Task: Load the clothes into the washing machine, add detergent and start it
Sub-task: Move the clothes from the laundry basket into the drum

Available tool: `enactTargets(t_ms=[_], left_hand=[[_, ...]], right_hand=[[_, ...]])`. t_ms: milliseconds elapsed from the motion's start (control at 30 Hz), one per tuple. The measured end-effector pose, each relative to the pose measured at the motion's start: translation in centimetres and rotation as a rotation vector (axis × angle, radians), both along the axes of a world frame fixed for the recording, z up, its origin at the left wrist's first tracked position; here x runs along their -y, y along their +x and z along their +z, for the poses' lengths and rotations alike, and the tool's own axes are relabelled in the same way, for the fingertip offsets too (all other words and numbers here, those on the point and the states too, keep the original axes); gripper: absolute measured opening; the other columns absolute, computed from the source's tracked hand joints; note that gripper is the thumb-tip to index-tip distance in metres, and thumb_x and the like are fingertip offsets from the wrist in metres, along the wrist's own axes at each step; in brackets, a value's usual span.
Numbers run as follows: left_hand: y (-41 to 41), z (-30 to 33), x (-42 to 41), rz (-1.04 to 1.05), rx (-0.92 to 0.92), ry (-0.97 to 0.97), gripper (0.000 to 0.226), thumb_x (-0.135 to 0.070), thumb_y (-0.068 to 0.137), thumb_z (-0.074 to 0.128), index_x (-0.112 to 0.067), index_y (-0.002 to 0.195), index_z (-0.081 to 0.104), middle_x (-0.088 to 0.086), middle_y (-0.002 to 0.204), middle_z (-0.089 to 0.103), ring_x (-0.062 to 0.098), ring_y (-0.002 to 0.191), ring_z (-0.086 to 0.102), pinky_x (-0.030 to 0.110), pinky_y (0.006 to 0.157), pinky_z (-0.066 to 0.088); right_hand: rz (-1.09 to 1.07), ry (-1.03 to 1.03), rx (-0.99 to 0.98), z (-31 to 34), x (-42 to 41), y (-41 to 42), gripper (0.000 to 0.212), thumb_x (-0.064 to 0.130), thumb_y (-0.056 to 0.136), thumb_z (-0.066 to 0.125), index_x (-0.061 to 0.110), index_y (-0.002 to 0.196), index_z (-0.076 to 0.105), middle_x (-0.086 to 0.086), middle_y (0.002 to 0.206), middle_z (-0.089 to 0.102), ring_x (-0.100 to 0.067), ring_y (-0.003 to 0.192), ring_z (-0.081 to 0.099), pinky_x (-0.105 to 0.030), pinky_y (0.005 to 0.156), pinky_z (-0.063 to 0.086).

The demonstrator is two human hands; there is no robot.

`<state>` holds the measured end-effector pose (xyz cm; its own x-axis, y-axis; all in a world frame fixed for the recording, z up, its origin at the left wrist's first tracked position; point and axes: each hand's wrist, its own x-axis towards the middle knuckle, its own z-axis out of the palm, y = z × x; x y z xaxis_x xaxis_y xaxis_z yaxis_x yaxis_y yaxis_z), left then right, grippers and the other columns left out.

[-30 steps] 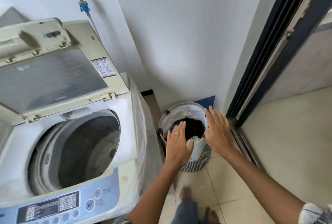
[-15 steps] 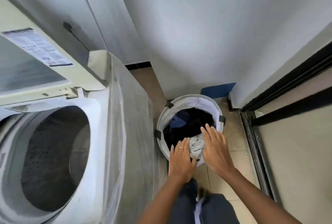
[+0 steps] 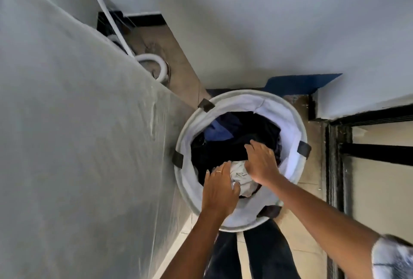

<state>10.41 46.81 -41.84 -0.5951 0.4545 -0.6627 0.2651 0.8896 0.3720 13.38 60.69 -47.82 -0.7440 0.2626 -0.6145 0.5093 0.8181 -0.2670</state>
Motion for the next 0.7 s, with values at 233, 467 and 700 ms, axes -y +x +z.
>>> enactTargets(t_ms=[233,467,700], left_hand=[[0.8,-4.9,0.8,0.128,0.067,-0.027,0.056,-0.028,0.094,0.048,-0.017,0.146,0.031,0.002,0.145,0.044,0.017,0.135,0.038,0.034,0.116,0.018],[2.6,-3.5,2.0,0.260,0.167,-0.048,0.053,-0.028,0.095,0.048,-0.018,0.145,0.033,0.002,0.147,0.042,0.019,0.132,0.041,0.030,0.109,0.033],[2.6,1.1,0.8,0.368,0.185,-0.022,0.052,-0.028,0.095,0.048,-0.021,0.144,0.034,-0.001,0.147,0.040,0.016,0.133,0.040,0.030,0.108,0.035]], right_hand=[[0.027,0.076,0.239,-8.9,-3.4,-2.6,0.070,0.032,0.089,0.060,0.011,0.145,0.024,-0.013,0.156,0.015,-0.036,0.138,0.025,-0.048,0.110,0.025],[-0.074,-0.088,0.100,-7.2,-0.4,1.5,0.007,0.006,0.093,0.044,0.011,0.097,0.048,-0.013,0.107,0.059,-0.033,0.102,0.059,-0.035,0.070,0.041],[-0.253,-0.193,-0.096,1.7,-2.0,4.9,0.011,0.008,0.096,0.043,0.006,0.086,0.047,0.002,0.068,0.045,-0.024,0.071,0.057,-0.030,0.053,0.029]])
